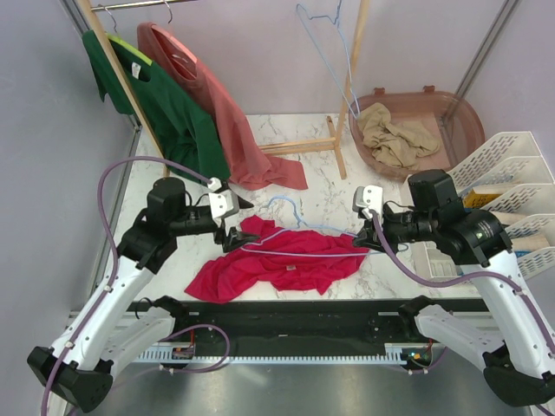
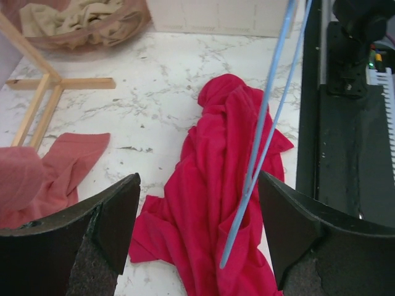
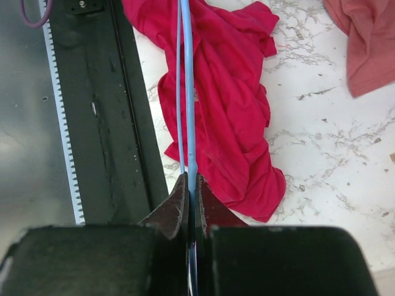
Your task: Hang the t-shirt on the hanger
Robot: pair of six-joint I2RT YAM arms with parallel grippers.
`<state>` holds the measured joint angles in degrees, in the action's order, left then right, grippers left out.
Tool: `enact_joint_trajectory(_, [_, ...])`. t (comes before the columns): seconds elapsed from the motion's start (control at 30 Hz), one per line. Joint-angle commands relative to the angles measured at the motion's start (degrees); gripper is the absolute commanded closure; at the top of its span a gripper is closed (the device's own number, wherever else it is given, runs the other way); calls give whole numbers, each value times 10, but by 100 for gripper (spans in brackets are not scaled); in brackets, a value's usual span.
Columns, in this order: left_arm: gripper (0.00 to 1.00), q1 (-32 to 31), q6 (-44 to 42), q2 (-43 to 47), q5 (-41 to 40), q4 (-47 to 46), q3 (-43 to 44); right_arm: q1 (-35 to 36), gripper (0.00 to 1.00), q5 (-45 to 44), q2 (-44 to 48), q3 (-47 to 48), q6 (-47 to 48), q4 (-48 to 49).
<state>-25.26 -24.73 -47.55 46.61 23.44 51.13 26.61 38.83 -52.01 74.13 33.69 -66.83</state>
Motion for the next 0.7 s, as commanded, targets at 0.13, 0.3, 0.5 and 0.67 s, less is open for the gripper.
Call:
enact_joint_trajectory(0.13, [19,-22,-72,-21,103,71,-2,-2,100,64,-4,-8,19,39])
enact_joint_trajectory(0.3, [23,-32,-60,-40,100,69,-8,-2,100,84,-7,-5,23,44])
enact_joint_trajectory(0.5, [60,-50,-29,-62,83,60,-9,-2,99,105,-1,-21,38,58])
enact_joint_trajectory(0.67, [98,-65,-3,-53,81,63,-9,-1,54,101,0,-51,23,95])
